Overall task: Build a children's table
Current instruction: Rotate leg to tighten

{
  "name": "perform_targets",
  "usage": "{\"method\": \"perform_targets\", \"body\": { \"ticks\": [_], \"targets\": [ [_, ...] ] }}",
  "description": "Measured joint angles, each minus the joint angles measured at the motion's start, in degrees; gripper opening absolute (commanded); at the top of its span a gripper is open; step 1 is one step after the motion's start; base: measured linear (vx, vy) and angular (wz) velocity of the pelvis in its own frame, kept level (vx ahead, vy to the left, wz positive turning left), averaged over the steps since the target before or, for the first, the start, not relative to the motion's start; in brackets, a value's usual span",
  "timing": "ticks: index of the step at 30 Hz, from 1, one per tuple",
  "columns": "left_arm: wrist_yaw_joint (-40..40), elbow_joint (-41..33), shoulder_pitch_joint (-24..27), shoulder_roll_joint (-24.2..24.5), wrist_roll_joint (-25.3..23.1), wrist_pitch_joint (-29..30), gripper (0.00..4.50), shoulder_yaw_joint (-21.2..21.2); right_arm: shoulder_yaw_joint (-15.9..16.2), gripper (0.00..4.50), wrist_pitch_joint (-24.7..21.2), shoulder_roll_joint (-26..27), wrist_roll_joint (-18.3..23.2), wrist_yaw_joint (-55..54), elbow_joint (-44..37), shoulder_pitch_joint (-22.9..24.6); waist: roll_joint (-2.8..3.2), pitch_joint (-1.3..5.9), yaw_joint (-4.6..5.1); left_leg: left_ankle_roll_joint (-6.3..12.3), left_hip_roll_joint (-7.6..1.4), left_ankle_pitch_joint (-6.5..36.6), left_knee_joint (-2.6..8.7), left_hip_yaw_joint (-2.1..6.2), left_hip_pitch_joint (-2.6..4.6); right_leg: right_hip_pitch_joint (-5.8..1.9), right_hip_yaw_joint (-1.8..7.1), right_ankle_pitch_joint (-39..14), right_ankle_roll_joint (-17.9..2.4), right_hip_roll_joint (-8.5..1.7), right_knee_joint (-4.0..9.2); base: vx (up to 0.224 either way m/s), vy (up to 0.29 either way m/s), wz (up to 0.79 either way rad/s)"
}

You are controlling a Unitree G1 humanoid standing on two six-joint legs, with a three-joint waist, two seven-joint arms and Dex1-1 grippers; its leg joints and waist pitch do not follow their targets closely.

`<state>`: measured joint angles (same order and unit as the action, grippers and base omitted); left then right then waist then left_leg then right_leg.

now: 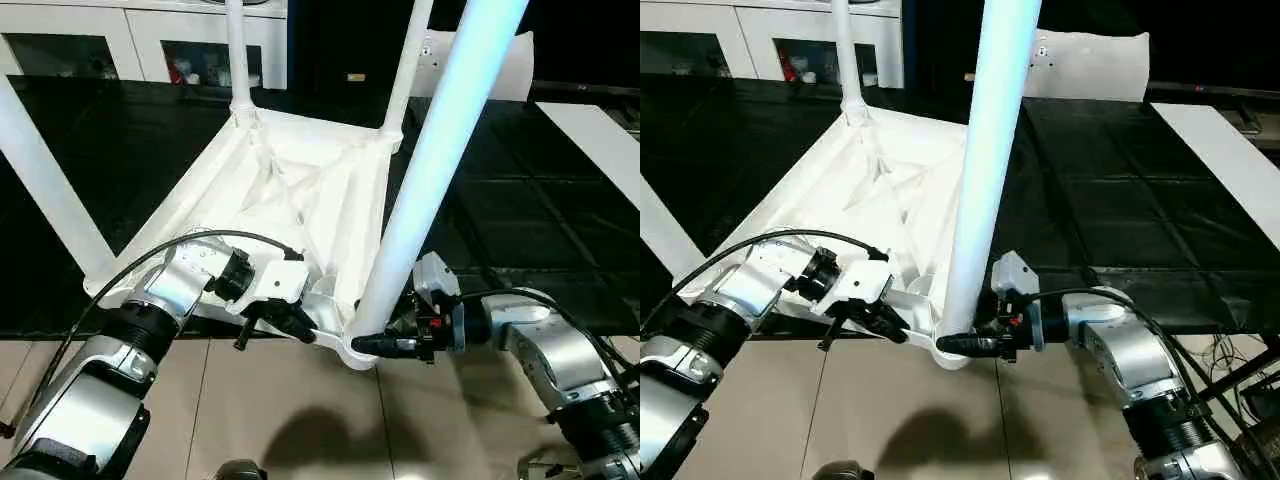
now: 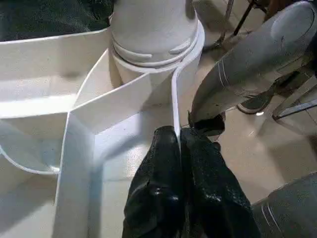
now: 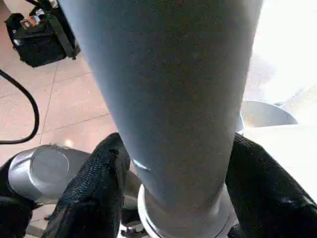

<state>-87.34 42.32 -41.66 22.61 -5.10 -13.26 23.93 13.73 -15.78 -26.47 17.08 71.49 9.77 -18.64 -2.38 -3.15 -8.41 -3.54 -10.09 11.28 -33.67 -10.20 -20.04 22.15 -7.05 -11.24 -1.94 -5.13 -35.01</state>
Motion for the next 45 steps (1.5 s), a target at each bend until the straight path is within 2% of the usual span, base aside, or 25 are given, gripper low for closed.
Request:
{"method": "perform_targets", "body": {
  "ticks": [4, 8, 14, 17, 19, 24, 29, 32, 33, 35, 37, 38, 42, 45],
  "targets": [
    [-0.28, -0.02, 0.1, 0.01, 0.54, 1.03, 0.0, -0.43, -0.36, 2.22, -0.54, 0.59, 0.07, -0.62, -0.12, 0.3, 0.0, 0.0, 0.02, 0.0, 0.0, 0.0, 0.01, 0.0, 0.0, 0.0, 0.0, 0.0, 0.0, 0.0, 0.0, 0.0, 0.0, 0.0],
    [-0.24, -0.1, 0.2, 0.05, 0.91, 1.69, 0.0, -0.59, -0.4, 2.06, -0.62, 1.04, 0.11, -1.49, -0.18, 0.41, 0.02, 0.01, 0.08, 0.0, 0.0, 0.0, 0.0, 0.0, 0.02, 0.0, 0.0, 0.0, 0.0, 0.0, -0.01, 0.0, 0.0, 0.0],
    [-0.17, -0.4, 0.43, 0.32, 0.99, 2.54, 0.0, -0.87, -0.43, 2.01, -0.53, 1.77, 0.05, -2.7, -0.35, 0.75, 0.01, 0.01, 0.3, -0.01, 0.0, -0.01, 0.01, 0.0, 0.04, -0.02, 0.0, 0.0, 0.0, 0.01, -0.06, 0.0, 0.0, 0.0],
    [0.16, -0.39, 0.51, 0.36, 0.92, 4.9, 0.0, -1.55, -0.79, 2.0, -0.77, 3.67, -0.31, -5.09, -0.62, 1.31, 0.01, 0.01, 0.48, -0.06, -0.02, -0.03, 0.03, 0.0, 0.05, -0.12, 0.0, 0.0, 0.01, 0.01, -0.11, 0.0, 0.0, 0.0],
    [1.85, -0.16, 0.48, 0.44, 0.28, 6.61, 0.0, -1.9, -2.17, 1.99, -2.85, 6.28, -0.59, -8.98, -0.83, 1.99, 0.02, 0.01, 0.71, -0.12, -0.02, -0.07, 0.05, 0.01, 0.23, -0.25, 0.0, -0.15, 0.3, 0.02, -0.13, 0.0, 0.0, 0.0],
    [10.74, 2.6, -0.9, -1.53, -2.01, 11.08, 0.0, -3.94, -5.99, 1.99, -6.03, 14.24, -3.12, -25.0, -0.37, 2.29, 0.01, 0.01, 2.65, -0.23, -0.01, -0.14, 0.06, 0.03, 0.82, -0.43, 0.0, -0.16, 0.35, 0.02, 0.0, 0.0, 0.0, 0.0],
    [21.52, 4.56, -1.65, -6.48, -2.58, 15.93, 0.0, -6.19, -10.63, 1.99, -6.63, 23.05, -6.8, -44.13, 2.11, 0.4, -0.03, 0.01, 5.07, -0.23, 0.04, -0.14, 0.05, 0.23, 0.83, -0.43, -0.25, -0.17, 0.37, 0.01, 0.65, 0.0, 0.0, 0.0],
    [27.07, 6.18, -2.18, -9.34, -2.57, 17.17, 0.0, -7.83, -12.69, 1.99, -7.26, 27.3, -8.81, -54.13, 4.02, -2.07, -0.03, 0.02, 5.95, -0.22, 0.06, -0.13, 0.09, 0.3, 0.5, -0.27, -0.29, -0.16, 0.35, 0.03, 0.97, 0.0, 0.0, 0.0],
    [28.66, 6.92, -2.77, -10.08, -2.58, 17.2, 0.0, -8.17, -13.77, 2.34, -7.22, 28.78, -9.16, -57.04, 4.47, -2.67, -0.06, 0.02, 6.08, -0.21, 0.09, -0.13, 0.08, 0.29, 0.5, -0.21, -0.22, -0.05, 0.3, 0.03, 0.97, 0.0, 0.0, 0.0],
    [29.31, 7.61, -3.44, -10.39, -2.59, 17.11, 0.0, -8.14, -13.98, 2.69, -7.03, 29.59, -9.62, -59.09, 4.66, -3.22, -0.09, 0.01, 6.1, -0.2, 0.17, -0.13, 0.06, 0.26, 0.4, -0.12, -0.07, 0.51, 0.24, 0.03, 0.98, 0.0, 0.0, 0.0],
    [29.09, 7.63, -3.46, -10.05, -2.72, 15.55, 0.0, -7.8, -13.98, 2.71, -5.94, 30.37, -9.87, -59.74, 4.66, -3.21, -0.09, 0.01, 5.99, -0.11, 0.16, -0.05, 0.14, 0.24, 0.34, -0.01, -0.05, 0.97, 0.25, 0.04, 0.92, 0.0, 0.0, 0.0],
    [28.58, 7.63, -3.49, -9.79, -3.12, 14.19, 0.0, -7.3, -13.98, 2.91, -5.79, 30.5, -9.92, -59.81, 4.62, -3.17, -0.08, 0.01, 5.83, -0.12, 0.15, -0.06, 0.3, 0.24, 0.24, 0.11, -0.05, 1.06, 0.1, 0.06, 0.9, 0.0, 0.0, 0.0],
    [26.15, 8.44, -4.01, -8.54, -4.06, 7.19, 0.0, -5.56, -13.22, 3.24, -4.12, 29.47, -9.96, -58.02, 2.99, -0.64, -0.06, 0.01, 4.49, 0.11, 0.08, -0.33, 0.7, 0.21, -0.27, 0.87, -0.05, 0.88, -0.12, 0.18, 0.71, 0.013, -0.006, 0.0],
    [24.21, 10.2, -5.18, -7.52, -4.65, 3.23, 0.0, -4.89, -10.56, 3.55, -3.55, 25.87, -10.7, -54.99, -0.71, 2.67, -0.05, 0.0, 3.16, 0.14, 0.08, -0.32, 0.69, 0.18, -0.34, 0.92, -0.05, 0.78, -0.19, 0.17, 0.65, 0.0, 0.0, 0.0]
  ]
}}
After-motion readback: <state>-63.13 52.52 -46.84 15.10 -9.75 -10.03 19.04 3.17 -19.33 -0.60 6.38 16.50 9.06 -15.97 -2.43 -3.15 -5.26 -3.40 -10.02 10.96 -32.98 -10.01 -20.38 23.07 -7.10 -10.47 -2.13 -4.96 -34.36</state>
